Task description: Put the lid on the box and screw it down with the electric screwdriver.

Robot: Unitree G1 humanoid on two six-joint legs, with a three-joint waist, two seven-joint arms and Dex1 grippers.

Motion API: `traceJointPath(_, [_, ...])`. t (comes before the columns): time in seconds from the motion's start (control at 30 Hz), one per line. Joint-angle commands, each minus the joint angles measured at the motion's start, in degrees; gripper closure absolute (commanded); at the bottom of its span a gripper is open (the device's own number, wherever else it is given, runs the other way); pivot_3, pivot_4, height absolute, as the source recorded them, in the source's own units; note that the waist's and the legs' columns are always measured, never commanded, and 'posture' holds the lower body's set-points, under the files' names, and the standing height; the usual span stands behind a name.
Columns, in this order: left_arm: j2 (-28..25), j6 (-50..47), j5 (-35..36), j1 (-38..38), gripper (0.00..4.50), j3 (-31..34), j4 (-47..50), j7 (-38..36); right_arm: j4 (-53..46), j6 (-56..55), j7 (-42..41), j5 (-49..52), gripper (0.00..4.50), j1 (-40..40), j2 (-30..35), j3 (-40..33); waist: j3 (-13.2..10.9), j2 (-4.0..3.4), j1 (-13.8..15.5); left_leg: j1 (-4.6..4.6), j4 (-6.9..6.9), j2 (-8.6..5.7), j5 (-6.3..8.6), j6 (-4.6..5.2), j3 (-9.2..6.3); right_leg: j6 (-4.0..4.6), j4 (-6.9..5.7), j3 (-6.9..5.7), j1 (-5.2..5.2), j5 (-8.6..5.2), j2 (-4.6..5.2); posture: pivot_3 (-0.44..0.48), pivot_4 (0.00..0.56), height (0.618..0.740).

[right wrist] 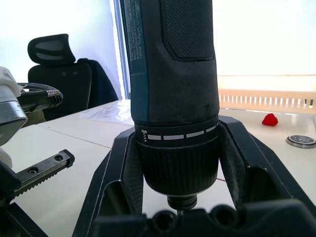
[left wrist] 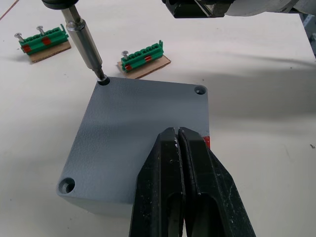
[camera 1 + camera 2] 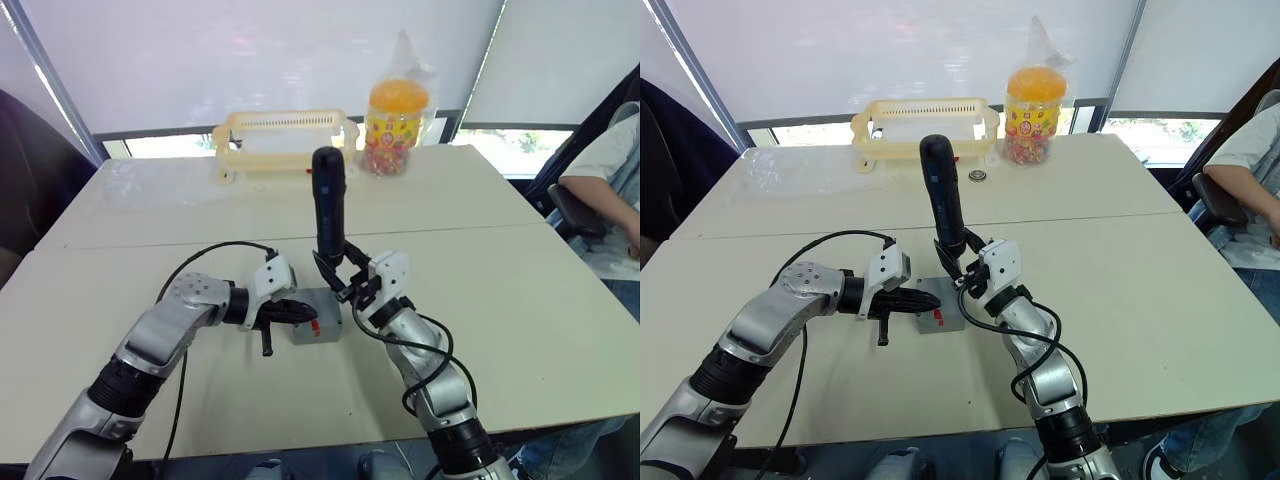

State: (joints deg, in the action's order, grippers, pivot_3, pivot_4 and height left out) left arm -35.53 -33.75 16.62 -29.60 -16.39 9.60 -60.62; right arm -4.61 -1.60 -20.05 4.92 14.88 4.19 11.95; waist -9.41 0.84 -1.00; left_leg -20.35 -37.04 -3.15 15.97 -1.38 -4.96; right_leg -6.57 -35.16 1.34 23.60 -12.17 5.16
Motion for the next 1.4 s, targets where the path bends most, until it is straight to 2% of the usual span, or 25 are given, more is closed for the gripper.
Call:
traceJointPath(0.03, [-0.19, -0.51, -0.62, 0.27, 4.45, -0.21, 0.23, 0.41, 5.34, 3.25, 0.24, -1.15, 2.8, -2.65, 0.86, 0.11, 0.0, 0.0, 0.0, 0.07, 0.0, 0.01, 0.03, 0.04, -0.01, 0.0, 0.0, -0.01, -0.08, -0.1, 0.0, 0.0, 0.15, 0.74])
traceJointPath(0.37, [-0.28, -0.52, -0.82, 0.31, 4.45, -0.26, -0.3, 0.46, 5.76, 5.07, 0.8, 0.88, 2.8, -2.94, -0.22, -1.29, 0.03, 0.03, 0.01, 0.09, -0.01, 0.06, 0.04, 0.04, -0.07, -0.01, 0.0, -0.02, -0.12, -0.18, 0.01, 0.0, 0.15, 0.74])
traceJointPath(1.4, [-0.28, -0.76, -0.76, 0.23, 4.45, -0.16, -0.4, 0.47, 5.81, 5.46, 0.4, 0.9, 2.8, -5.61, -0.23, 0.9, 0.32, 0.01, 0.0, 0.1, 0.05, 0.14, 0.07, 0.04, -0.13, -0.15, 0.05, -0.06, -0.14, -0.41, 0.05, 0.0, 0.15, 0.74])
